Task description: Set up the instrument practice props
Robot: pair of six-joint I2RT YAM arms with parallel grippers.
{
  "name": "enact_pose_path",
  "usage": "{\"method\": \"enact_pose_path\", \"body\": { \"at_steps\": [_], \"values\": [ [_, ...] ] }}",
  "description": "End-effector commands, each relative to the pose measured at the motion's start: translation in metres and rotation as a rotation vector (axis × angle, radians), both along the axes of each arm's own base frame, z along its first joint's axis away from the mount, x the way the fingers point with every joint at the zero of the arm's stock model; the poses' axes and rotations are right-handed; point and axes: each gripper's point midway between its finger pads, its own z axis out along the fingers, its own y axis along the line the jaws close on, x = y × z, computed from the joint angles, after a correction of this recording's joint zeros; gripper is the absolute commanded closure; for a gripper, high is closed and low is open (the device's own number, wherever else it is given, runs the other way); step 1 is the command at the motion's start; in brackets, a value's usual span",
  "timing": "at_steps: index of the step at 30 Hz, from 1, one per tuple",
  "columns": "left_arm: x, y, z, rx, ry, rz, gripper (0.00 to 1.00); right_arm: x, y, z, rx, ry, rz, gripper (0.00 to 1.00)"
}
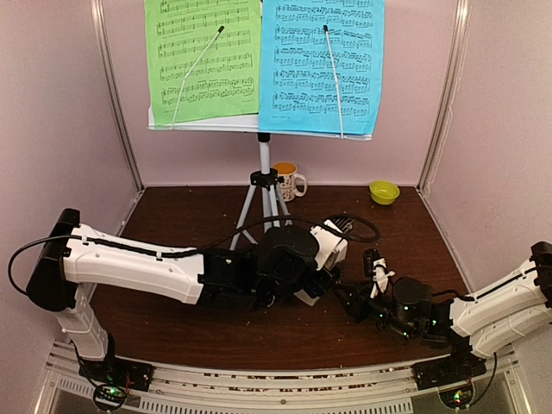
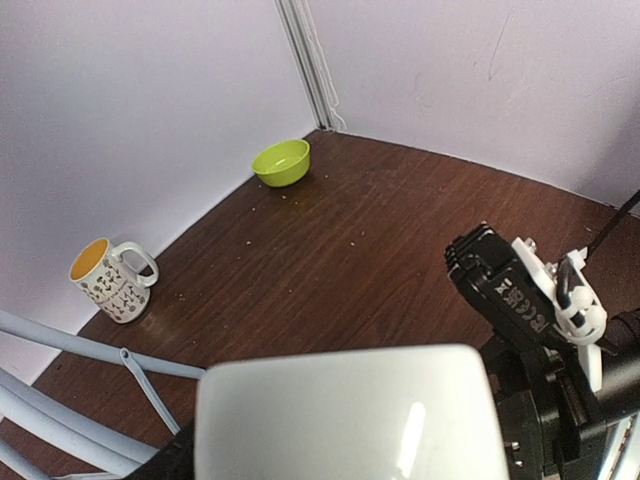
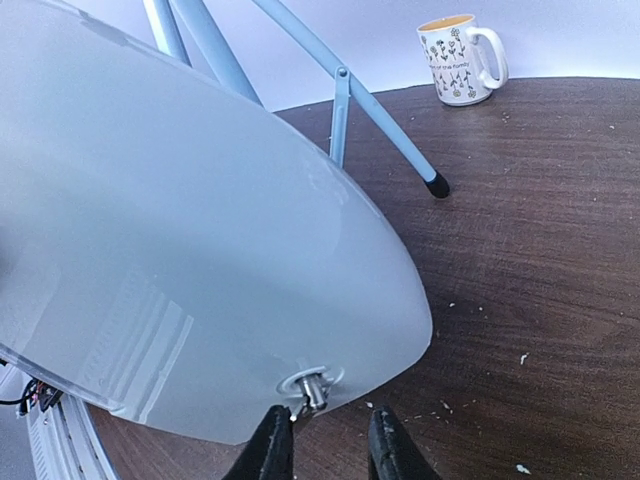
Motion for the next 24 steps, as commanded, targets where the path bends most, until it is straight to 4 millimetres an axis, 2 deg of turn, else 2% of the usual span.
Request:
{"method": "enact_pose_path", "body": {
  "at_steps": [1,6,10,15,24],
  "values": [
    [-0.007,-0.001,0.078,-0.237,-0.059,-0.029,0.82,0.006,-0.005,0.007,0.005,-0.019,-0.047,0.74],
    [-0.009,-0.002,0.078,-0.244,-0.056,-0.046,0.83,0.002,-0.002,0.021,0.023,-0.061,-0.015,0.77],
    [-0.01,-0.003,0.078,-0.244,-0.055,-0.052,0.84,0.002,-0.004,0.024,0.009,-0.073,-0.016,0.81],
    [-0.01,-0.001,0.08,-0.255,-0.06,-0.052,0.85,0.001,-0.007,0.023,0.033,-0.06,-0.024,1.0],
    [-0.016,0.004,0.085,-0.307,-0.119,-0.097,0.85,0.002,-0.014,0.046,0.258,0.02,-0.039,1.0]
  ]
}}
